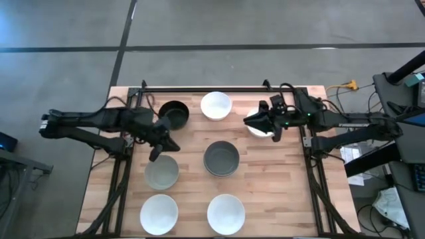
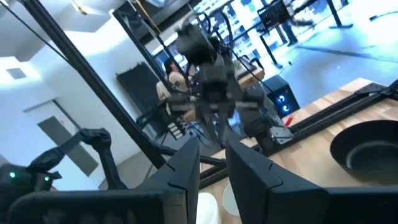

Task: Nest bowls inside each other
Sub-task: Stack the gray bowl into the top of the dark gray bowl

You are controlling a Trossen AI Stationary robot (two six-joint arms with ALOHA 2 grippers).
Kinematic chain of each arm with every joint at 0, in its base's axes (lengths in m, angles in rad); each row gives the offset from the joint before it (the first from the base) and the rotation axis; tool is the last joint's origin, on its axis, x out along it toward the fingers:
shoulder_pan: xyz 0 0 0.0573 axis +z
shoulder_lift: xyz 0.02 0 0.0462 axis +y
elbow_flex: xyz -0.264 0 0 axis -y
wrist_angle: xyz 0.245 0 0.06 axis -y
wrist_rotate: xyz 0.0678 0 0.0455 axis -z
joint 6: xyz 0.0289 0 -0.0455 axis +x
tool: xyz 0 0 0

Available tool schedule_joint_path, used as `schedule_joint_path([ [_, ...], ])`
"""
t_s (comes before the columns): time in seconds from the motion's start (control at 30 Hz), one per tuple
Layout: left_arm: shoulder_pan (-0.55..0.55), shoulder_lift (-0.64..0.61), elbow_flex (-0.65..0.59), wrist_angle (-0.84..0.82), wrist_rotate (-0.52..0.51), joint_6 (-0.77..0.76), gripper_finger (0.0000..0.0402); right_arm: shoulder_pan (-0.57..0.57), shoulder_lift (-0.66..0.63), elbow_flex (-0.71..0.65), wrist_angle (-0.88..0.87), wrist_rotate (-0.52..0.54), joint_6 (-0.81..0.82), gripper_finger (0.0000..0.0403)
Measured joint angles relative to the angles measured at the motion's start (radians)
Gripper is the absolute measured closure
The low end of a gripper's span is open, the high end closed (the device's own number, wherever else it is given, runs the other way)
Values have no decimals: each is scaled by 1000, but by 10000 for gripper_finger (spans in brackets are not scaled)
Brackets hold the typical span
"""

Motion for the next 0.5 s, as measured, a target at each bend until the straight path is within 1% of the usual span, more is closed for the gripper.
schedule_joint_path([
  [0.1,-5,-1,-3,-151,0,34,388,0,-30,-17,1,38,0,328],
  [0.23,-15,-17,-2,-323,-6,115,389,0,-48,-23,2,46,-1,328],
  [0.4,-32,-21,-3,-488,-125,238,389,0,-43,-26,1,46,-8,328],
  [0.5,-32,-7,-3,-546,-242,263,389,0,-30,-26,1,46,-9,328],
])
